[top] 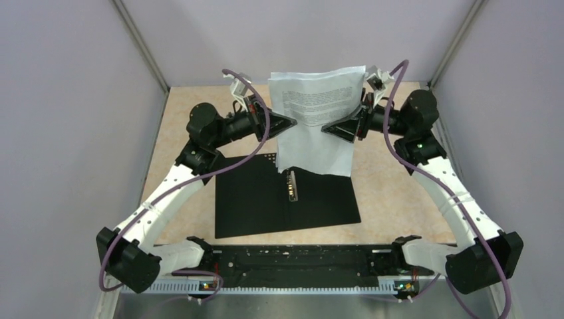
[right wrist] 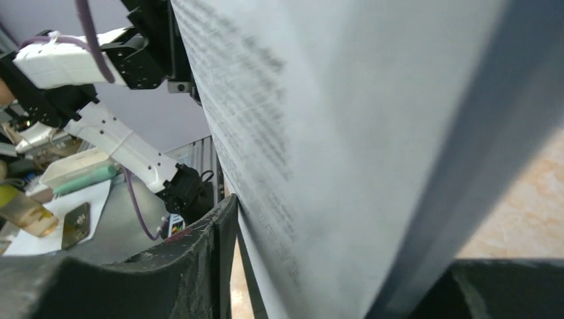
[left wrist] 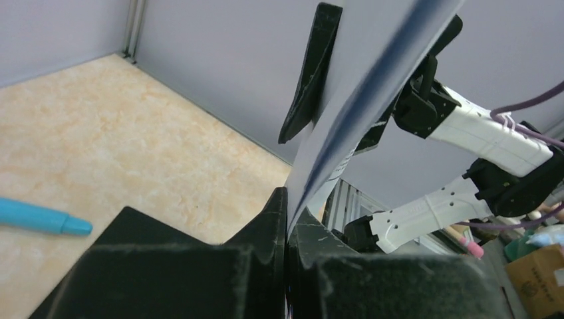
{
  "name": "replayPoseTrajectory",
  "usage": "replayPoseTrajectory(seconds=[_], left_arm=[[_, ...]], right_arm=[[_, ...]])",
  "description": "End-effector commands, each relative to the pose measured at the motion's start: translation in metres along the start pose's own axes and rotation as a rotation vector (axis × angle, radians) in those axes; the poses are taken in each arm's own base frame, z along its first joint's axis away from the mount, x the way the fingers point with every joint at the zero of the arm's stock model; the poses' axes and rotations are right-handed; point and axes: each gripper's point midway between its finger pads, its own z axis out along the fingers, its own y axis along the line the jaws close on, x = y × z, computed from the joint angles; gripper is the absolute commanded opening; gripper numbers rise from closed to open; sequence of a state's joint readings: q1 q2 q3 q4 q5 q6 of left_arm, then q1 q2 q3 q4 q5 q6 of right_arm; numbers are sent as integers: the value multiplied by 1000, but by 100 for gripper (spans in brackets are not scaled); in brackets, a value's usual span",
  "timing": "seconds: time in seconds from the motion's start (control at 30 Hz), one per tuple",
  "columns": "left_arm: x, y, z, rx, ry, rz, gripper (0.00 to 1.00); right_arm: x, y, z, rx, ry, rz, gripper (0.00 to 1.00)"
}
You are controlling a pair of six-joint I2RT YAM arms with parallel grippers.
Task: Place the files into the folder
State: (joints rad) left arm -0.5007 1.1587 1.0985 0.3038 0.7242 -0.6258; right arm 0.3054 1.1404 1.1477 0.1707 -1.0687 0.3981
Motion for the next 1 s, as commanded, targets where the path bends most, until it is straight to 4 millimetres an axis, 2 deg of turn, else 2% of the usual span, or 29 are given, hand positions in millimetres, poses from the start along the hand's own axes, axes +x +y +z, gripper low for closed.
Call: replayPoseTrajectory(seconds=[0.0, 0.1, 0.2, 0.3, 0.53, 0.67, 0.73, 0.83, 0.9, 0.97], left_arm=[[-20, 10, 2, -69, -43, -78, 0], [-20, 22, -2, -87, -53, -136, 0], [-16, 40, -5, -150, -41, -181, 0], [-13, 46, -4, -155, -31, -210, 0], [-4, 54, 4, -128, 17, -242, 0], [8, 63, 8, -133, 45, -288, 0], [13, 68, 9, -141, 52, -309, 0], [30, 82, 11, -203, 62, -365, 0], [52, 94, 15, -270, 86, -407, 0], [78, 111, 17, -358, 125, -466, 0]], right_arm=[[2, -16, 3, 51, -51, 47, 42], [16, -33, -1, 108, -46, 91, 41], [20, -44, -13, 135, -83, 156, 42], [15, -41, -21, 101, -138, 179, 44], [14, -42, -19, 94, -146, 236, 41], [24, -53, -19, 141, -127, 305, 36], [34, -66, -21, 215, -106, 340, 23], [59, -88, -28, 358, -50, 391, 2], [81, -98, -33, 451, -5, 438, 0], [113, -108, -42, 574, 79, 477, 0]])
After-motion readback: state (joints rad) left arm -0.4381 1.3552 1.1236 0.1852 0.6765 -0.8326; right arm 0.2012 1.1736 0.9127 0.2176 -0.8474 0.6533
